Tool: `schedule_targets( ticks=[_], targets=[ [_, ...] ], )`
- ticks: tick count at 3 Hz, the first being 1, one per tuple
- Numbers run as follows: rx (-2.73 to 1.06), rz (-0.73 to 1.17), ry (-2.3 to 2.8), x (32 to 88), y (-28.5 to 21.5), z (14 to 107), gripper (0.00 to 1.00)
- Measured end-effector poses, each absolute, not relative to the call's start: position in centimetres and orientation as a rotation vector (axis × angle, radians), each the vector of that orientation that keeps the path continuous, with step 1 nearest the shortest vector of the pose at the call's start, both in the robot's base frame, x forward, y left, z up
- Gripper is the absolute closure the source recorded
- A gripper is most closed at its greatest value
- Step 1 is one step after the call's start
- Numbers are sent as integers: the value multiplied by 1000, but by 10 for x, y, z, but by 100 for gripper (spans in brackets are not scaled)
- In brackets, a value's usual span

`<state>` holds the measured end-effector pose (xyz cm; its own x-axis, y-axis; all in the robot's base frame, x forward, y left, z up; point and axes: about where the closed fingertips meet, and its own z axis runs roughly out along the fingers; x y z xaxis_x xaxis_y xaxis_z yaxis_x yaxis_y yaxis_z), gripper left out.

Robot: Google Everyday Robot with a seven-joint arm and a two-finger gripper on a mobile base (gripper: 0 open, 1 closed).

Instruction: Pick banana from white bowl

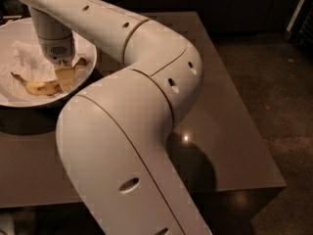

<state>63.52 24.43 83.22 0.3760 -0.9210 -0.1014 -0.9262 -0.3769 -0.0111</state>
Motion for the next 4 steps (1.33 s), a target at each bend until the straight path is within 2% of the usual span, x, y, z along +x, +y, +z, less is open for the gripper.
schedule_targets(
  ticks=[4],
  targets=[
    [-2511,33,1626,622,236,871,100]
  ],
)
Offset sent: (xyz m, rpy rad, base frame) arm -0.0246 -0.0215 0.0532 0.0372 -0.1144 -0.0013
